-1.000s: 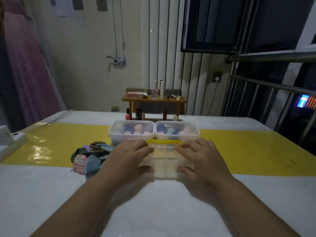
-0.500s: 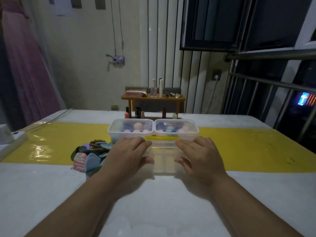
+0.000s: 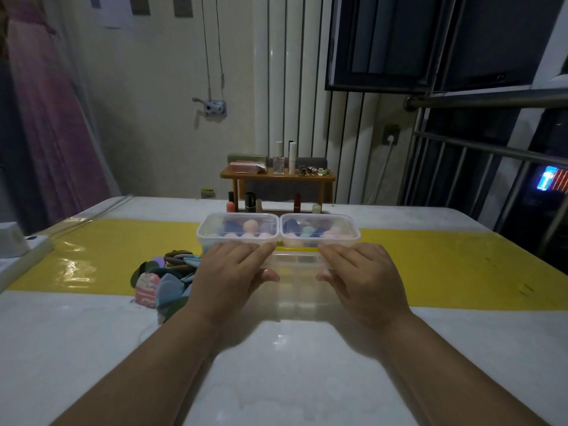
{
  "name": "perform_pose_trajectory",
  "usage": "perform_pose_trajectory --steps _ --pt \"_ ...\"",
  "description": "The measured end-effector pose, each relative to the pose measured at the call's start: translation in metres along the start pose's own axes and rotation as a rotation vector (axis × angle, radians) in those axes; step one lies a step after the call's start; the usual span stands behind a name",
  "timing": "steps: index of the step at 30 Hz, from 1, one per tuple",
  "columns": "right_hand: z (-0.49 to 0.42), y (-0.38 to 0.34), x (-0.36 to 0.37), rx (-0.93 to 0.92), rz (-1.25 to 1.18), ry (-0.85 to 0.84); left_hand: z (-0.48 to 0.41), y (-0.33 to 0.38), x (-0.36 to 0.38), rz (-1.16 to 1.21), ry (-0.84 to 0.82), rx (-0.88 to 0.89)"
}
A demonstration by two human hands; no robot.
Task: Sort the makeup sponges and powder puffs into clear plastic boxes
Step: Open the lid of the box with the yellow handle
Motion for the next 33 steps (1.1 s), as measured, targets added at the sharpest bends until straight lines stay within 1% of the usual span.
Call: perform_pose_trajectory --steps 2,3,6,7,8,12,15,16,18,20,21,22,24,27,29,33 --pt "0.0 0.003 0.002 0.022 -0.012 -0.006 -0.001 -0.004 -0.001 0.029 -0.003 -0.072" --pt "0.0 0.005 0.003 0.042 -0.027 -0.005 0.0 -0.008 -0.001 0.043 -0.008 -0.138" --pt "-0.001 0.011 0.004 0.119 -0.055 0.028 0.005 -0.024 0.003 0.164 -0.044 -0.456" --pt "-0.001 0.012 0.002 0.143 -0.061 0.048 0.008 -0.027 0.006 0.207 -0.066 -0.522" --pt "-0.001 0.014 0.001 0.161 -0.072 0.062 0.01 -0.027 0.009 0.236 -0.085 -0.547" --pt "0.0 0.018 -0.003 0.178 -0.115 0.047 0.01 -0.027 0.009 0.321 -0.093 -0.552" --pt "0.004 0.031 -0.006 0.277 -0.168 0.051 0.013 -0.029 0.003 0.461 0.001 -0.544" --pt "0.007 0.038 -0.007 0.346 -0.189 0.062 0.014 -0.03 0.0 0.513 0.044 -0.54" --pt "0.016 0.054 -0.007 0.553 -0.256 0.094 0.015 -0.031 -0.003 0.568 0.102 -0.539" --pt "0.025 0.065 -0.004 0.771 -0.337 0.111 0.015 -0.032 -0.006 0.572 0.144 -0.55" --pt "0.028 0.067 -0.002 0.837 -0.364 0.102 0.014 -0.033 -0.007 0.571 0.161 -0.56" --pt "0.03 0.067 0.0 0.864 -0.377 0.09 0.014 -0.034 -0.007 0.573 0.168 -0.571" --pt "0.029 0.065 0.001 0.858 -0.39 0.076 0.015 -0.036 -0.005 0.567 0.155 -0.573" --pt "0.028 0.063 0.003 0.852 -0.397 0.065 0.017 -0.037 0.002 0.62 0.064 -0.593" --pt "0.027 0.062 0.003 0.865 -0.403 0.077 0.017 -0.036 0.004 0.624 0.032 -0.585" --pt "0.025 0.061 0.002 0.863 -0.403 0.091 0.013 -0.03 -0.004 0.591 0.064 -0.529"
Point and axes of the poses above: each hand's wrist, its own z-axis away from the middle knuckle, its own x-axis out of the palm, y = z × x, the point moved 7 cm from there along -z, towards the middle knuckle, and after that the axes turned 1 degree about y, right-handed, at the moved point
